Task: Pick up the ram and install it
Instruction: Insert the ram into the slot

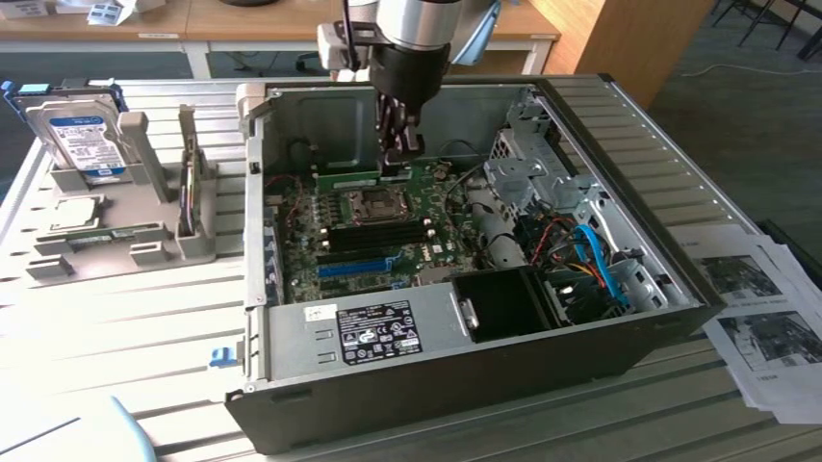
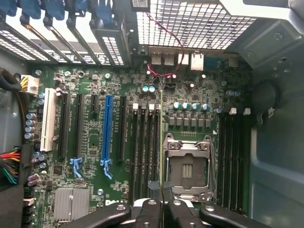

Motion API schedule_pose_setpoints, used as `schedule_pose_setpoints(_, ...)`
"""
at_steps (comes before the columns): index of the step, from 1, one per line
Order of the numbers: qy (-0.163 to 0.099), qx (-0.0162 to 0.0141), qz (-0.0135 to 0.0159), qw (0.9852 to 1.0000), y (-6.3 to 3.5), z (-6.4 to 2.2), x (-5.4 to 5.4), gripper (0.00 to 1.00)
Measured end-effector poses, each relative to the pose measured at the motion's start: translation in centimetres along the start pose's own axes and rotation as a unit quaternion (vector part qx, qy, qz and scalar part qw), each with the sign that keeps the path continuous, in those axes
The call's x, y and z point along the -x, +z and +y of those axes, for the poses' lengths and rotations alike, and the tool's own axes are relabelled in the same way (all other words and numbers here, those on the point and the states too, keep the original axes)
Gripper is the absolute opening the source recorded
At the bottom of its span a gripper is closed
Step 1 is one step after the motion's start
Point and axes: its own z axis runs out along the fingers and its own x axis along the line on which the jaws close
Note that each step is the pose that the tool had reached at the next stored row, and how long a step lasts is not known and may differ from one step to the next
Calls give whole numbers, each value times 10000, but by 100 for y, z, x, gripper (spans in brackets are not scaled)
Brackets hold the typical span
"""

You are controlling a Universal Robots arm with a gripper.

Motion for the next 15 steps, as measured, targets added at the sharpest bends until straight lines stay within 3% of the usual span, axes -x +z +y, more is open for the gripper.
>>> schedule_pose_setpoints(15, 0, 0, 0, 10000, -4, 4, -156, 11)
